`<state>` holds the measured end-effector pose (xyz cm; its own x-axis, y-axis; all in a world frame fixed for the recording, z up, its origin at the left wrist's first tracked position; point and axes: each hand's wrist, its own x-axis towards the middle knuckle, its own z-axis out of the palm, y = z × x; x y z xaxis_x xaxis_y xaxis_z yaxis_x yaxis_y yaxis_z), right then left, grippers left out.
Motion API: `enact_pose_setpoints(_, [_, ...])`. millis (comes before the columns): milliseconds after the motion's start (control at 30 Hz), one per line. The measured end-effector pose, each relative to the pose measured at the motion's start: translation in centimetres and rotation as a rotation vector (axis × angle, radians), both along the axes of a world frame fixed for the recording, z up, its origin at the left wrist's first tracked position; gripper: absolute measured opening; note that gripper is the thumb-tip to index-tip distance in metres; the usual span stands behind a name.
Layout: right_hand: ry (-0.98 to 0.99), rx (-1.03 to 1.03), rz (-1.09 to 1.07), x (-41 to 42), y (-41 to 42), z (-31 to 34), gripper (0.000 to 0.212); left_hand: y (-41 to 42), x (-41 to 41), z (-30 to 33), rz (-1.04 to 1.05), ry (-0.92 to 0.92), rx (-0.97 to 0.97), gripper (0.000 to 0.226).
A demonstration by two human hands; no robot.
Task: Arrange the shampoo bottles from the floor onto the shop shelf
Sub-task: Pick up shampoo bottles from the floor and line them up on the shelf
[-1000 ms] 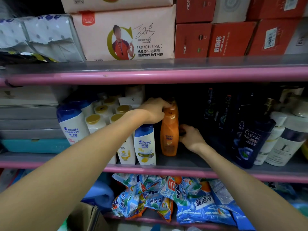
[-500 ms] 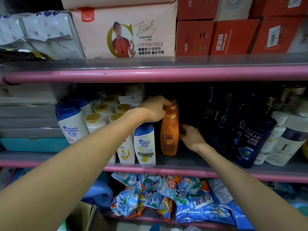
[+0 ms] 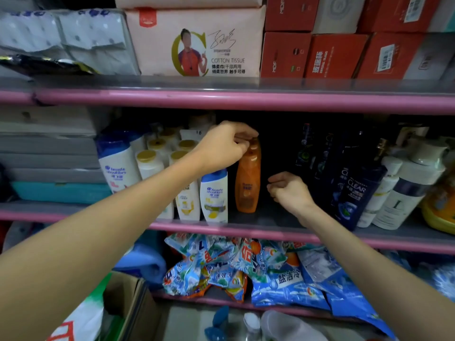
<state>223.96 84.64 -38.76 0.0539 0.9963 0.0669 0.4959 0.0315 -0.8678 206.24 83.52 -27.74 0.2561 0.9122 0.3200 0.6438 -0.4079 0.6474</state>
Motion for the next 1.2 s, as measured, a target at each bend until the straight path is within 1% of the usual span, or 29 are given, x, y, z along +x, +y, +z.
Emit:
enact_pose_setpoints(67, [0.029,-0.010,0.039,0.0,-2.0,1.1,0.020,-2.5,-0.3,0.2,-0.034,-0.064,0.022,0.032])
enact_pose_setpoints(133, [0.074,-0.021,0.080,-0.1,-4.3,2.0,0.014,-4.9,-0.5,-0.5,-0.067,-0.112,0.005,0.028])
enact_pose_setpoints(200, [0.115,-0.050,0.116,-0.3,-6.7,2.0,0.012,-7.2,-0.9,-2.0,-0.084,-0.139,-0.035,0.027])
enact_pose_setpoints(300, [0.091,-0.110,0.156,-0.8,-9.5,0.1,0.014,-10.2,-1.8,-5.6,-0.081,-0.180,-0.139,0.026])
enact_pose_setpoints(433, [0.030,-0.240,0.188,-1.6,-11.9,-5.6,0.012,-13.2,-2.8,-13.5,0.000,-0.164,-0.326,0.025])
enact_pose_setpoints(533, [-0.105,-0.317,0.223,-1.8,-13.2,-11.2,0.014,-15.1,-3.4,-20.8,0.079,-0.145,-0.455,0.027])
enact_pose_setpoints(667, [-0.283,-0.454,0.197,-0.9,-14.7,-18.7,0.013,-17.5,-3.8,-29.7,0.157,-0.064,-0.647,0.025])
enact_pose_setpoints(767, [-0.478,-0.539,0.178,0.4,-15.4,-23.4,0.022,-18.4,-3.7,-34.8,0.190,-0.058,-0.777,0.027])
enact_pose_setpoints(833, [-0.552,-0.607,0.188,1.3,-15.4,-26.3,0.032,-18.7,-3.4,-37.3,0.215,-0.023,-0.804,0.028])
enact_pose_setpoints(900, [-0.560,-0.674,0.140,2.0,-15.2,-28.9,0.039,-19.1,-3.1,-39.7,0.255,-0.039,-0.842,0.030])
enact_pose_setpoints(967, [-0.557,-0.723,0.075,2.5,-15.1,-31.4,0.044,-19.4,-2.7,-41.7,0.250,0.007,-0.884,0.032])
enact_pose_setpoints(1100, [-0.624,-0.822,0.112,2.3,-16.1,-35.0,0.050,-20.1,-2.0,-44.2,0.239,0.001,-0.957,0.042])
enact_pose_setpoints(1200, [-0.494,-0.849,-0.013,1.9,-16.1,-37.7,0.064,-19.8,-1.0,-45.6,0.235,-0.018,-1.001,0.044])
